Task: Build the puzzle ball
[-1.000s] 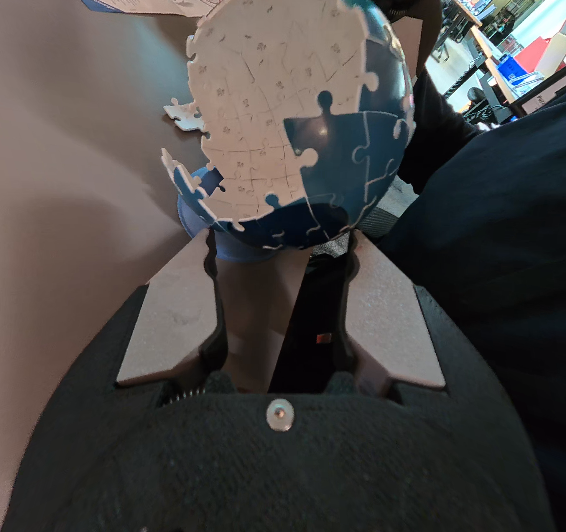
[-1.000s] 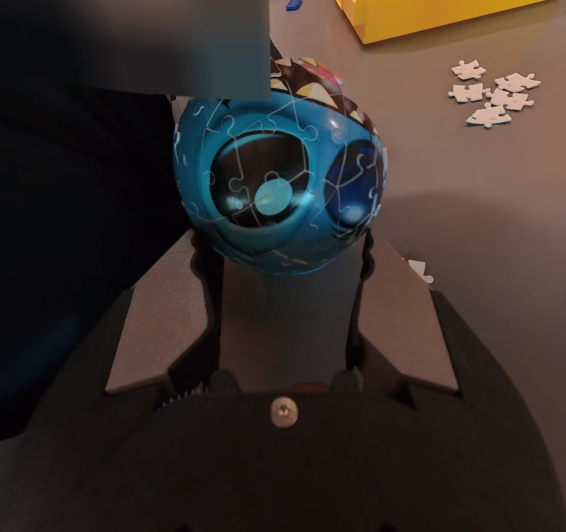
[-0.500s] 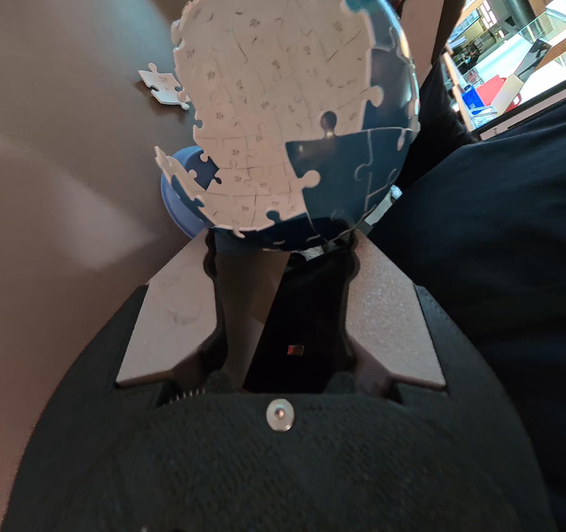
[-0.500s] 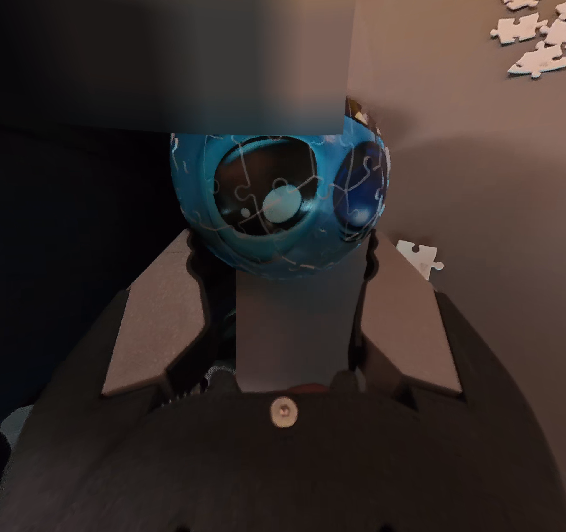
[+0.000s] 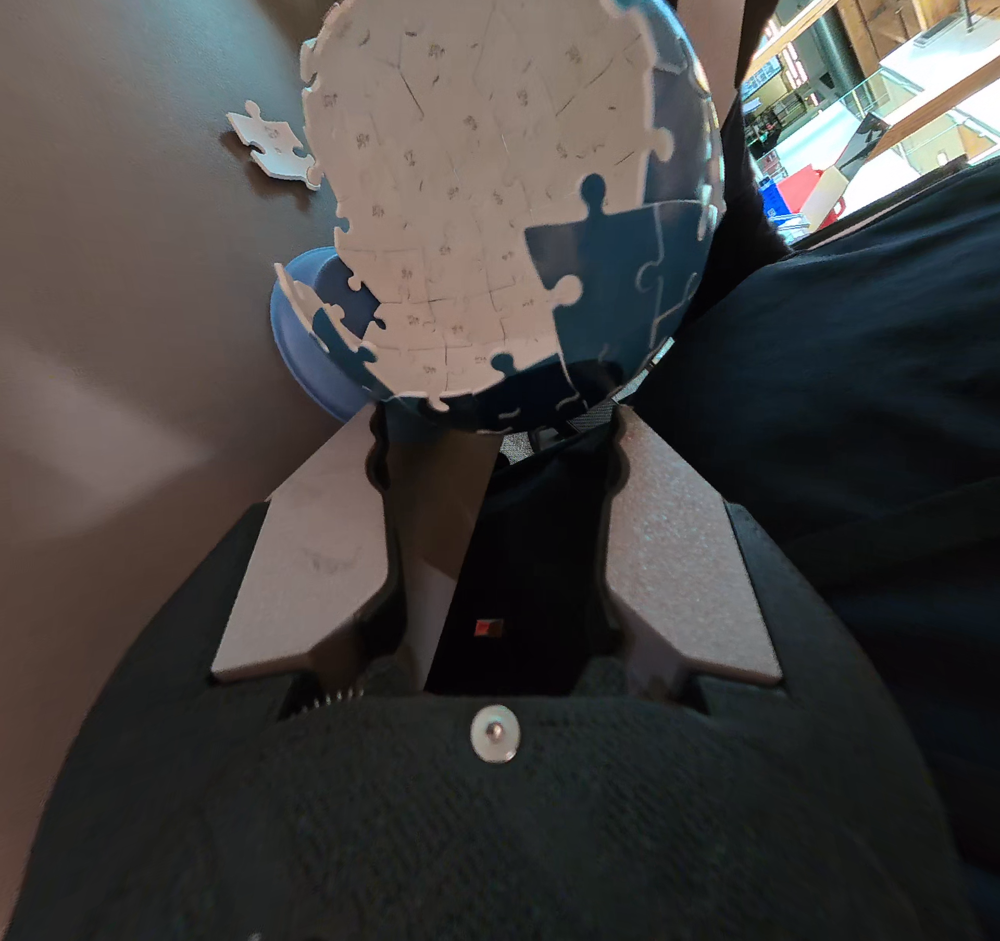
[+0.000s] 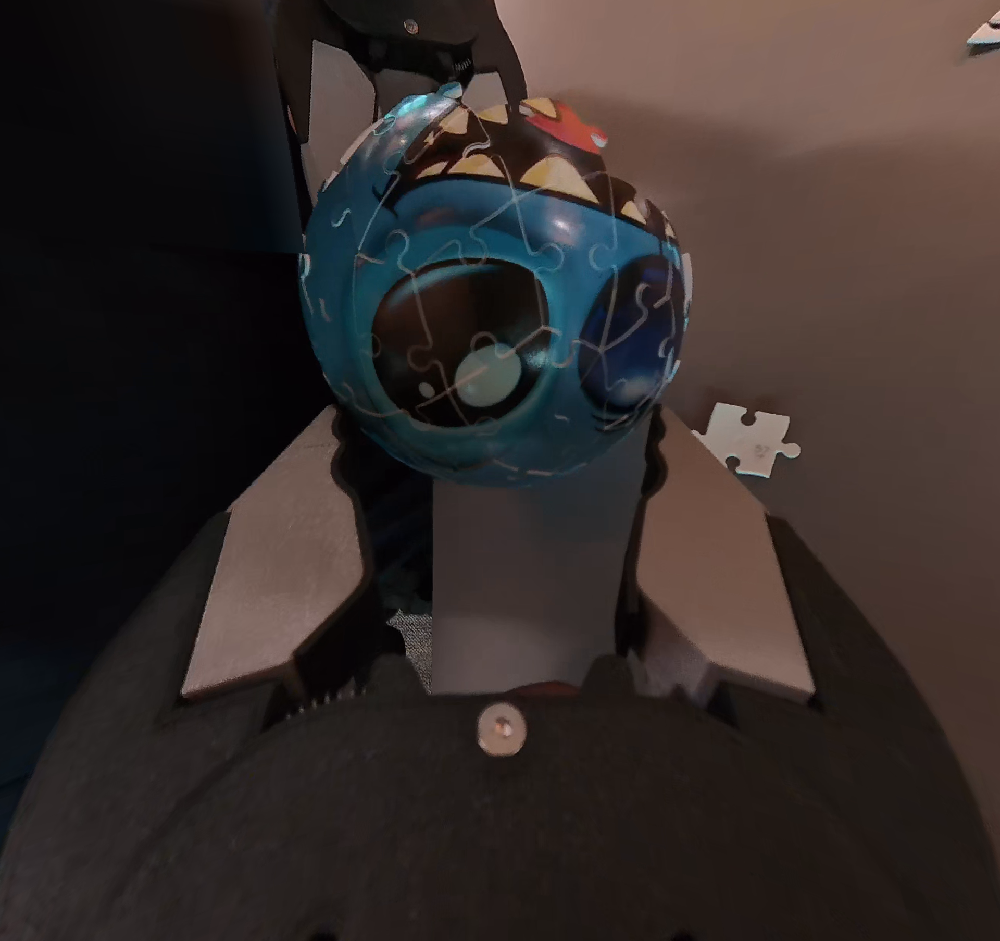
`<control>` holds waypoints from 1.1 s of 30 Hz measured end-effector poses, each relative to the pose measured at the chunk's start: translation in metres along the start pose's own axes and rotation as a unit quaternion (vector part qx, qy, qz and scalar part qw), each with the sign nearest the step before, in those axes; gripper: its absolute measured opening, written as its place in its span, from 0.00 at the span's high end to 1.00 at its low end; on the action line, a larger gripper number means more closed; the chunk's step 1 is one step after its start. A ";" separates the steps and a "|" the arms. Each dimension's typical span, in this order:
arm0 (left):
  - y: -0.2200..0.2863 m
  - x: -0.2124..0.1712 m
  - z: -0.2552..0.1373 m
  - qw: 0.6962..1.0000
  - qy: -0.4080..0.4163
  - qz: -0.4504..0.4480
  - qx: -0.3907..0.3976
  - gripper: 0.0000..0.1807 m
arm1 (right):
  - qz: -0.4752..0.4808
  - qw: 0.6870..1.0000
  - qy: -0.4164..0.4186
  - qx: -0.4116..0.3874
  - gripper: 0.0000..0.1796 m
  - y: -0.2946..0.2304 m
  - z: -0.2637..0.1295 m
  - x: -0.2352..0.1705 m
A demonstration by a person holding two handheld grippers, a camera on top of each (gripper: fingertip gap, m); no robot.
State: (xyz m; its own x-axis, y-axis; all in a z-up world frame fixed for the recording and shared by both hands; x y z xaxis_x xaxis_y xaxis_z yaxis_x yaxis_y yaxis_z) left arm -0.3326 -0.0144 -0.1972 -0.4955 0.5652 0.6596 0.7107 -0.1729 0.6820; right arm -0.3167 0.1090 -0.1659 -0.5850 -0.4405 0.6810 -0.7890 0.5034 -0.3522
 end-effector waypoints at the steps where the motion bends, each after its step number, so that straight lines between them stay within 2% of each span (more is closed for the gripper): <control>1: -0.001 0.000 0.000 1.000 0.000 0.000 0.001 0.55 | 0.002 1.000 0.004 0.002 0.41 0.001 0.000 0.000; 10: 0.000 0.002 -0.011 1.000 0.010 0.009 0.017 0.54 | -0.001 0.999 0.034 0.000 0.46 0.000 -0.016 0.004; 15: 0.000 0.002 -0.025 0.999 0.014 0.017 0.023 0.53 | -0.004 0.998 0.049 -0.037 0.47 0.011 -0.034 0.000; 23: -0.018 0.010 -0.066 0.993 0.032 0.081 0.077 0.54 | 0.039 0.990 0.085 -0.104 0.55 0.060 -0.080 -0.001; 26: -0.032 0.011 -0.072 0.990 0.029 0.091 0.102 0.54 | 0.059 0.992 0.068 -0.092 0.60 0.077 -0.073 -0.002; 33: -0.050 0.023 -0.080 0.987 0.051 0.106 0.107 0.57 | 0.051 0.994 -0.025 -0.089 0.68 0.099 -0.033 -0.013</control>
Point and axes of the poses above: each gripper's, where its closed fingertips meet, z out along the fingers, x out of its top, y = z × x across the jaws, the point moved 4 cm from there along -z, back along the fingers, and after that the axes turned 4 degrees about -x, right-handed, at the moved point
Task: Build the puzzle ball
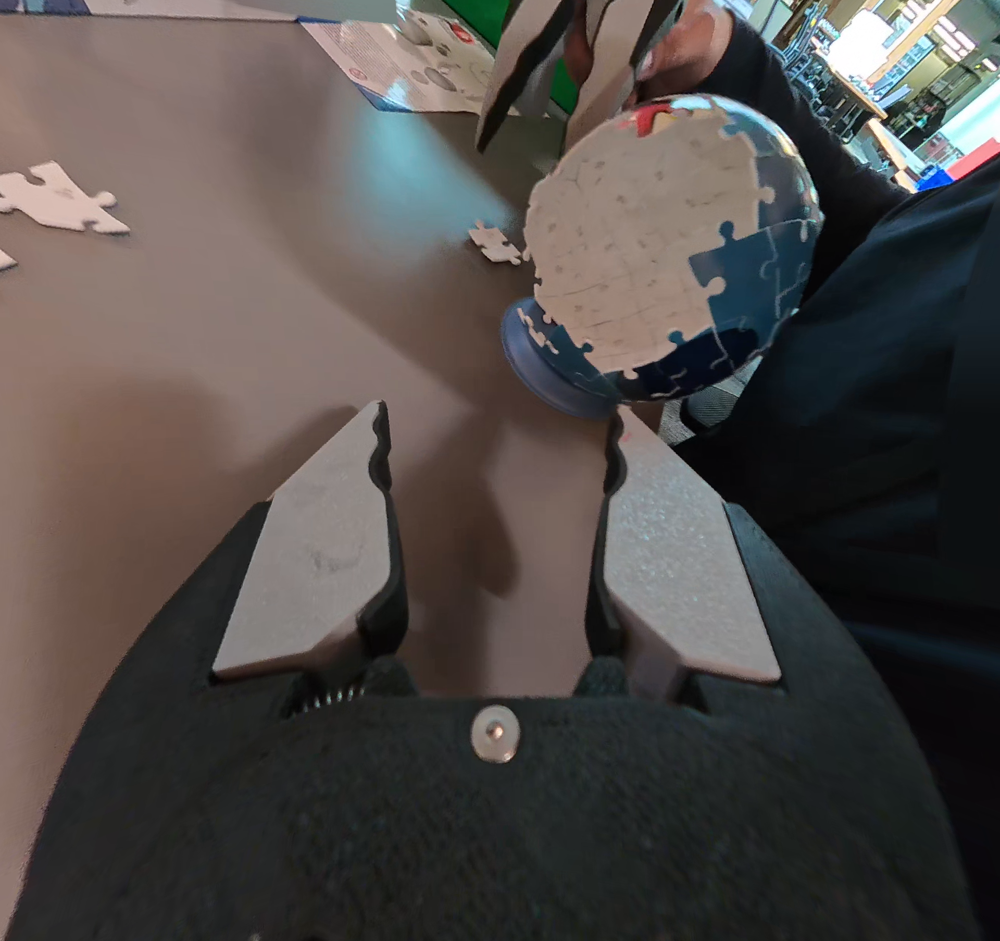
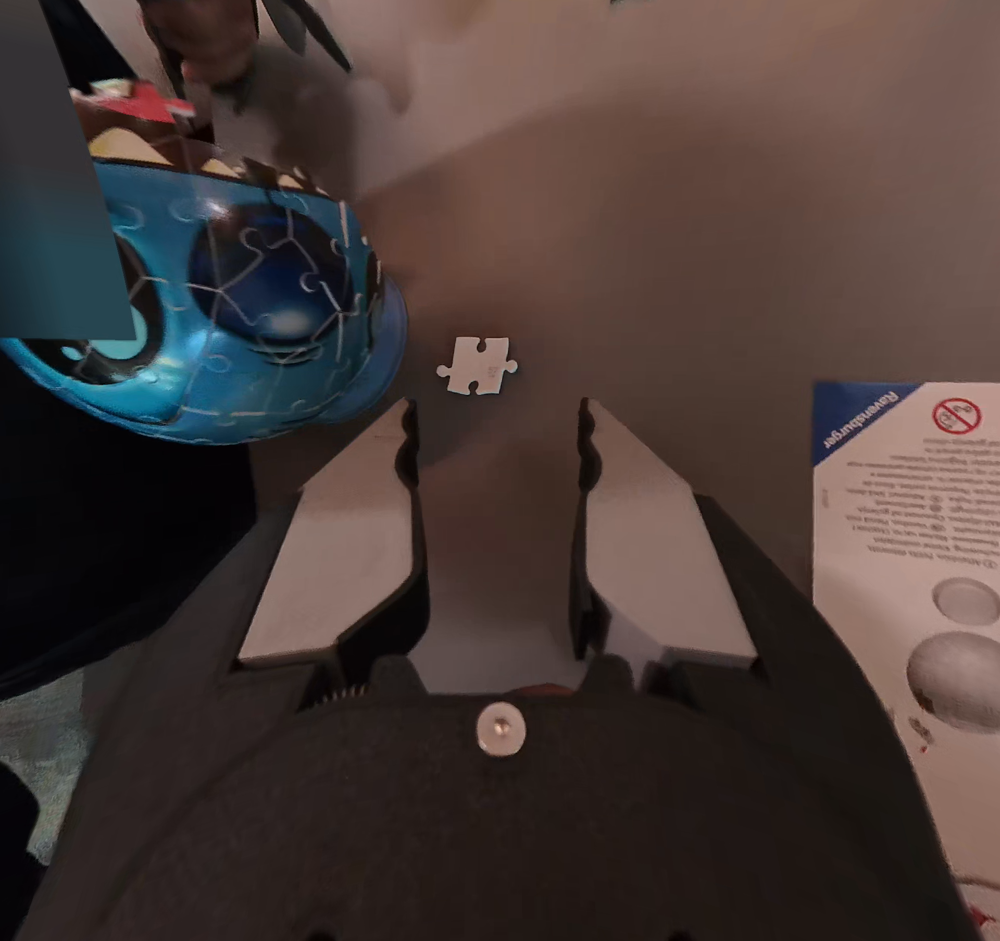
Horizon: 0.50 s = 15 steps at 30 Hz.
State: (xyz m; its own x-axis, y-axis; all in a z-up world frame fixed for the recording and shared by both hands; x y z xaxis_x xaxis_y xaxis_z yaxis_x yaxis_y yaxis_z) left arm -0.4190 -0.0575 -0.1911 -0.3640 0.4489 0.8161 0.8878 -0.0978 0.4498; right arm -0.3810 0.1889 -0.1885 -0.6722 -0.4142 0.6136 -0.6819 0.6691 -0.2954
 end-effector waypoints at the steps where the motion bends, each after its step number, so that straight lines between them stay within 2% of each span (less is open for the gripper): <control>1: -0.003 0.002 -0.001 1.000 0.002 0.002 0.002 0.57 | -0.004 1.000 -0.009 -0.002 0.70 0.002 0.004 0.000; 7: -0.011 0.007 0.000 1.000 0.006 -0.013 -0.024 0.58 | -0.037 0.998 -0.045 0.035 0.76 0.003 0.024 0.007; 15: -0.014 0.009 0.001 0.999 0.008 -0.021 -0.032 0.60 | -0.028 0.990 -0.097 0.099 0.84 0.003 0.043 0.010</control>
Point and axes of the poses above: each gripper's, where its closed fingertips meet, z out along the fingers, x out of its top, y = z × x across the jaws, the point moved 4 cm from there along -z, back along the fingers, and after that the axes turned 4 degrees about -x, right-handed, at the moved point
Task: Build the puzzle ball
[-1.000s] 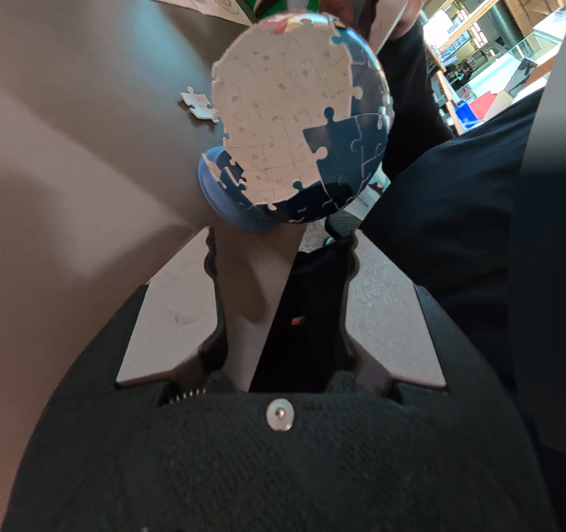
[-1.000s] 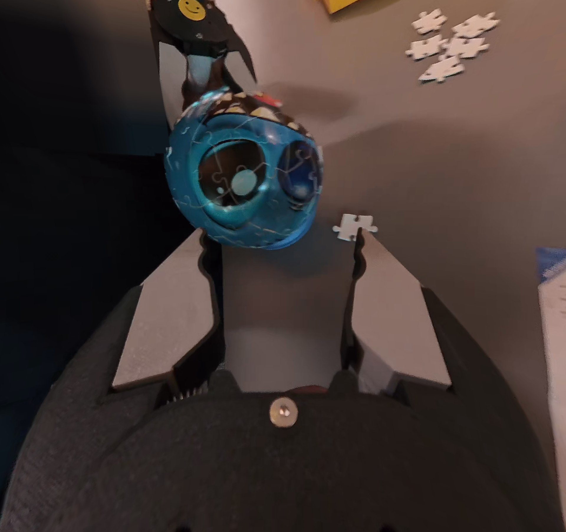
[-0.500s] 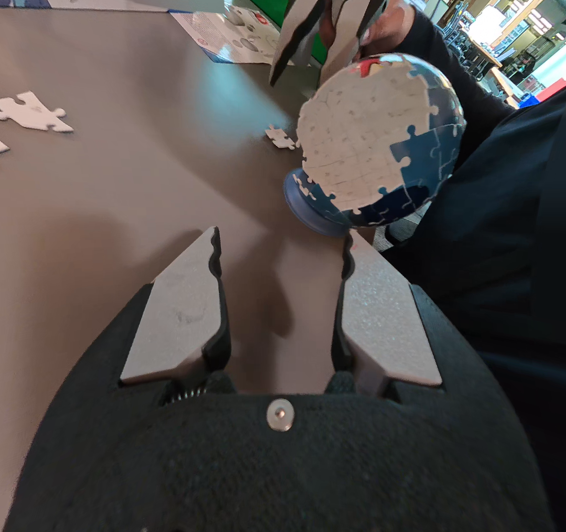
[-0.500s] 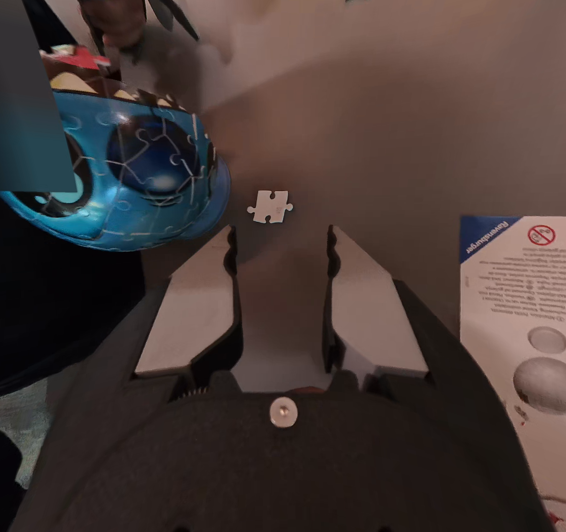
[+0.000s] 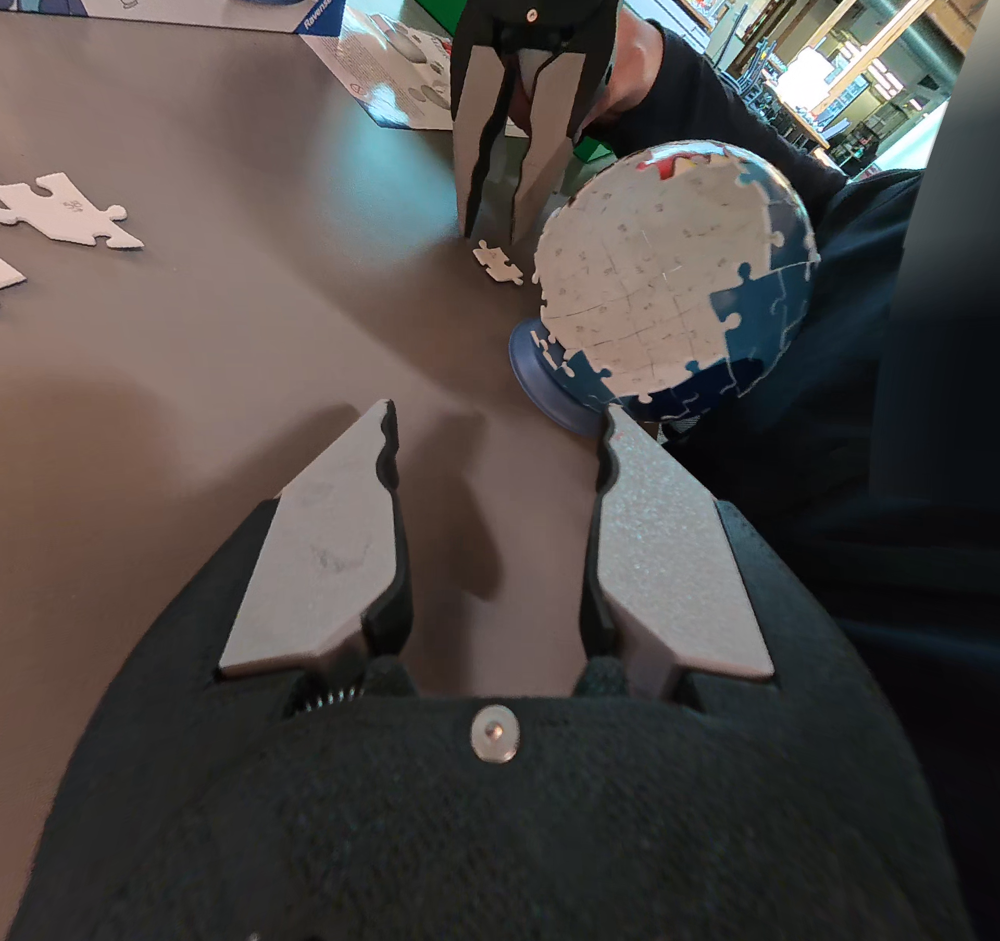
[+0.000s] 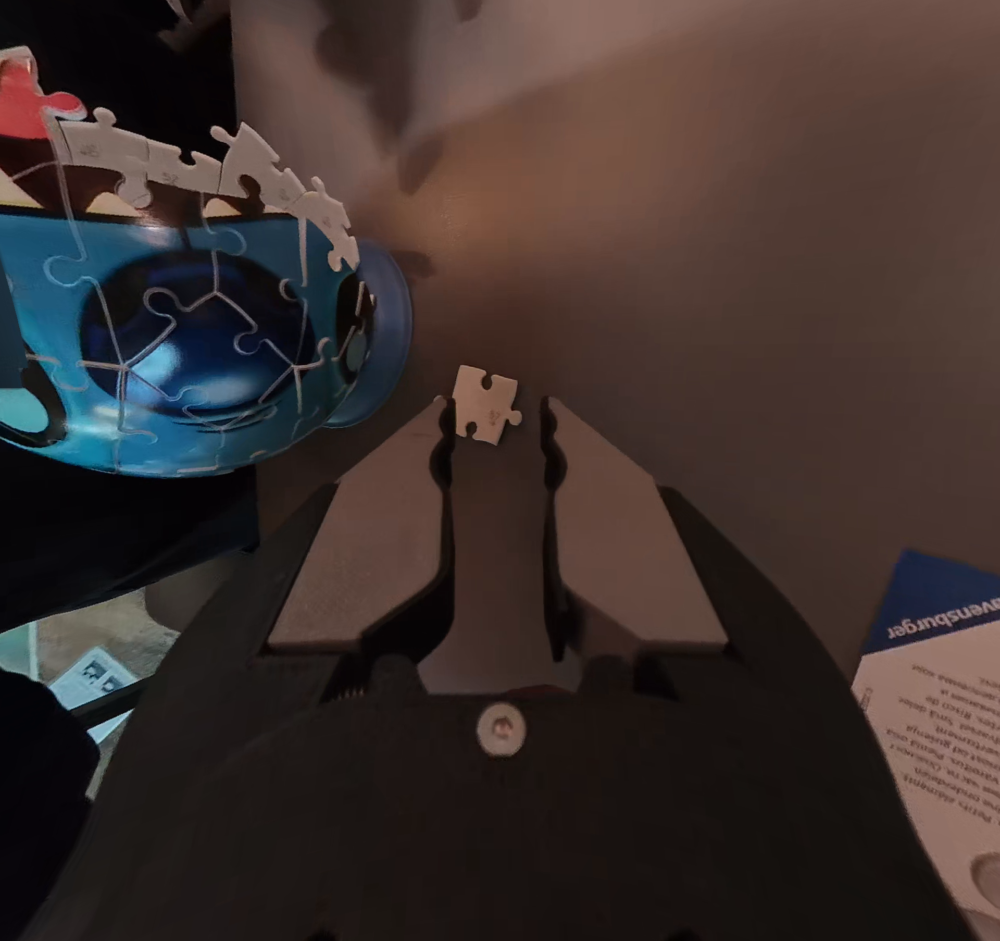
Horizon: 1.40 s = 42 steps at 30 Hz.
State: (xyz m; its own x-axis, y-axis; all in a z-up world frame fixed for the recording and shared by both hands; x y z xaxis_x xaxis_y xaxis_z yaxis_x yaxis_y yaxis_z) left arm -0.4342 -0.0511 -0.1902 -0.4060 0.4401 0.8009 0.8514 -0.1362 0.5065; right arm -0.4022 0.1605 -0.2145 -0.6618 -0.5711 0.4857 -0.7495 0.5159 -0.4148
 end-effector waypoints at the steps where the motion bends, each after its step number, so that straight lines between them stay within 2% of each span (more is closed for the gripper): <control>1: 0.000 0.000 0.000 1.000 -0.001 -0.002 -0.001 0.60 | 0.001 1.000 -0.001 0.003 0.85 0.000 0.000 0.000; 4: -0.001 0.000 0.002 1.000 -0.006 0.000 0.000 0.60 | 0.006 1.000 -0.004 0.016 0.91 0.000 0.002 -0.004; 8: 0.000 -0.001 0.003 1.000 -0.011 0.006 0.002 0.60 | 0.023 0.999 -0.001 0.033 0.92 -0.001 0.001 -0.006; 12: -0.001 0.000 0.002 1.000 -0.006 0.005 0.004 0.61 | 0.017 1.000 -0.008 0.024 1.00 -0.001 0.003 -0.012; 18: -0.001 0.000 0.002 1.000 -0.007 0.004 0.006 0.61 | 0.015 1.000 0.018 0.006 1.00 0.002 0.000 -0.012; 25: -0.005 0.006 0.005 1.000 -0.003 0.006 0.010 0.62 | 0.011 0.997 0.067 -0.026 1.00 0.010 -0.023 0.000; 35: -0.039 0.058 0.033 0.999 -0.028 0.024 0.012 0.64 | -0.033 0.994 0.094 -0.054 1.00 0.017 -0.043 0.035; 39: -0.048 0.068 0.046 0.998 -0.048 0.035 0.017 0.64 | -0.011 0.995 0.068 -0.078 1.00 0.023 -0.044 0.026; 42: -0.049 0.063 0.047 0.997 -0.055 0.049 0.025 0.64 | 0.023 0.991 0.071 -0.115 0.86 0.024 -0.044 0.011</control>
Point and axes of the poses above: each gripper's, where its closed fingertips meet, z out along the fingers, x out of its top, y = z × x across the jaws, the point moved 4 cm from there along -z, back along the fingers, and after that the axes turned 4 degrees about -x, right-handed, at the moved point
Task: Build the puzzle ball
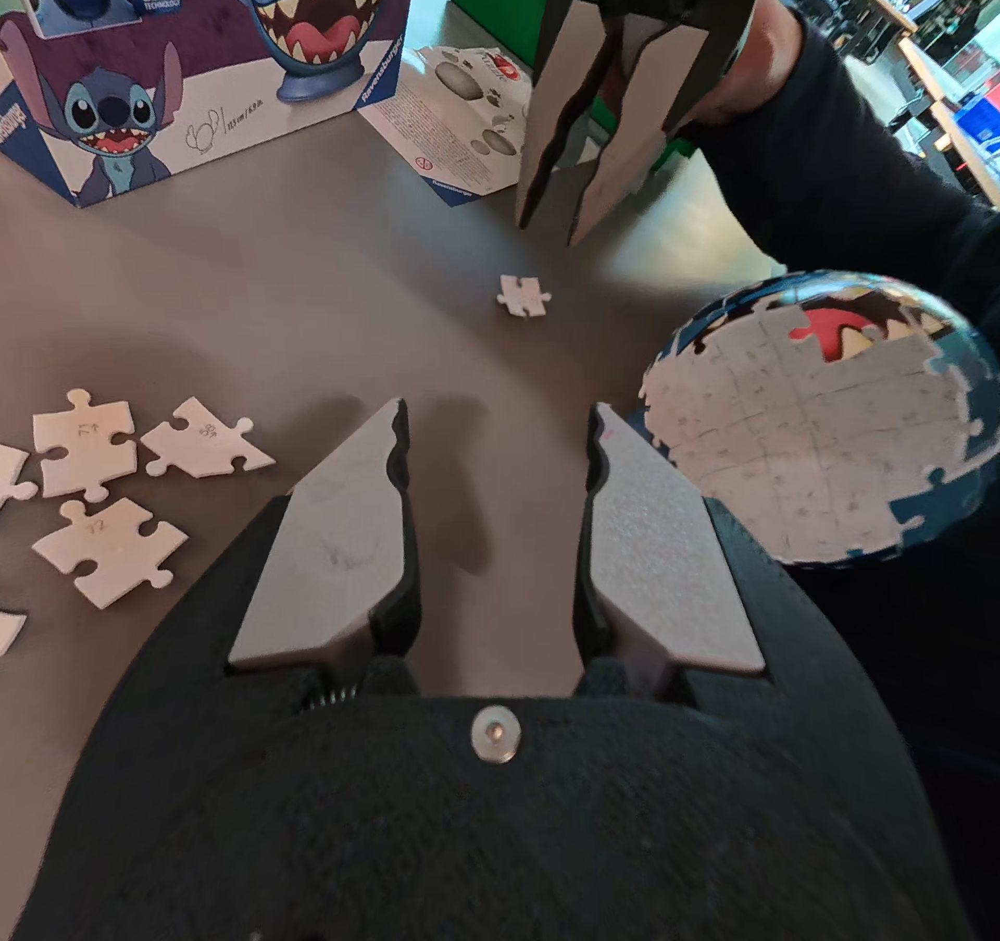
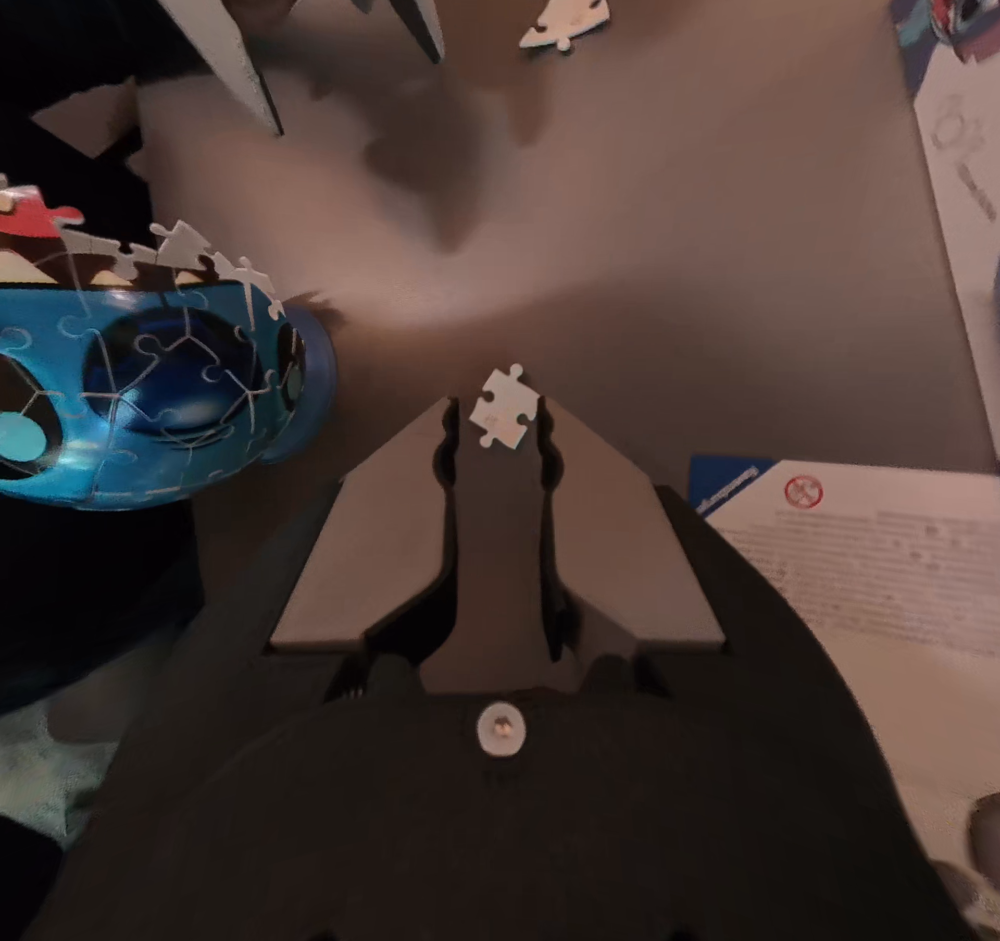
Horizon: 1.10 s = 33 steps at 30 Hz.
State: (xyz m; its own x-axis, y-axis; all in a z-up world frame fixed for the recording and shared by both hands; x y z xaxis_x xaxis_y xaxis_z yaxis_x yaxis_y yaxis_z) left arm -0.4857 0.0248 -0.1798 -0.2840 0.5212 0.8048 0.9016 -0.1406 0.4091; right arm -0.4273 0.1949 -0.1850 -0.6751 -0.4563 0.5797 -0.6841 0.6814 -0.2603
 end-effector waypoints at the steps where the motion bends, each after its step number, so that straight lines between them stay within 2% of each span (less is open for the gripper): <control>1: 0.000 -0.003 0.001 1.000 -0.003 0.002 0.001 0.64 | 0.017 1.000 0.011 -0.005 0.86 -0.003 0.001 -0.004; 7: -0.004 -0.018 0.014 1.000 -0.027 -0.005 -0.010 0.65 | 0.122 0.977 0.080 -0.156 0.73 -0.004 0.011 -0.023; 10: -0.007 -0.019 0.014 0.999 -0.023 -0.023 -0.019 0.66 | 0.161 0.969 0.099 -0.156 0.69 -0.011 0.021 -0.024; 14: -0.009 -0.017 0.008 0.999 -0.008 -0.028 -0.014 0.66 | 0.168 0.965 0.108 -0.168 0.72 -0.012 0.029 -0.020; 17: -0.011 -0.018 0.008 0.999 -0.010 -0.030 -0.011 0.66 | 0.106 0.974 0.066 -0.188 0.82 -0.011 0.028 -0.026; 18: -0.011 -0.018 0.008 0.999 -0.010 -0.030 -0.011 0.66 | 0.092 0.976 0.048 -0.189 0.82 -0.010 0.025 -0.028; 19: -0.011 -0.018 0.008 0.999 -0.010 -0.029 -0.012 0.66 | 0.077 0.979 0.032 -0.184 0.80 -0.009 0.024 -0.030; 21: -0.010 -0.019 0.008 1.000 -0.012 -0.025 -0.010 0.66 | 0.042 0.983 0.015 -0.179 0.84 -0.006 0.022 -0.031; 26: -0.008 -0.020 0.010 1.000 -0.019 -0.016 -0.007 0.66 | 0.022 0.998 0.021 -0.061 0.84 -0.009 0.032 -0.017; 29: -0.009 -0.019 0.008 1.000 -0.013 -0.020 -0.008 0.66 | 0.014 0.998 0.022 -0.050 0.83 0.000 0.032 -0.006; 33: -0.011 -0.019 0.005 1.000 -0.011 -0.022 -0.003 0.66 | 0.025 0.998 0.032 -0.043 0.81 0.002 0.012 0.008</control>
State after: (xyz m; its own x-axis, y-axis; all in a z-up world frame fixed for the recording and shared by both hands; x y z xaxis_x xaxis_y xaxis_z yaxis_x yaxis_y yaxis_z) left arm -0.4885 0.0210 -0.2021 -0.3163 0.5450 0.7765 0.8861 -0.1225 0.4469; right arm -0.4378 0.1857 -0.1905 -0.6870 -0.3843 0.6167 -0.6219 0.7500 -0.2254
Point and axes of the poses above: each gripper's, where its closed fingertips meet, z out along the fingers, x out of its top, y = z × x across the jaws, the point moved 4 cm from there along -z, back along the fingers, and after that the axes turned 4 degrees about -x, right-handed, at the moved point
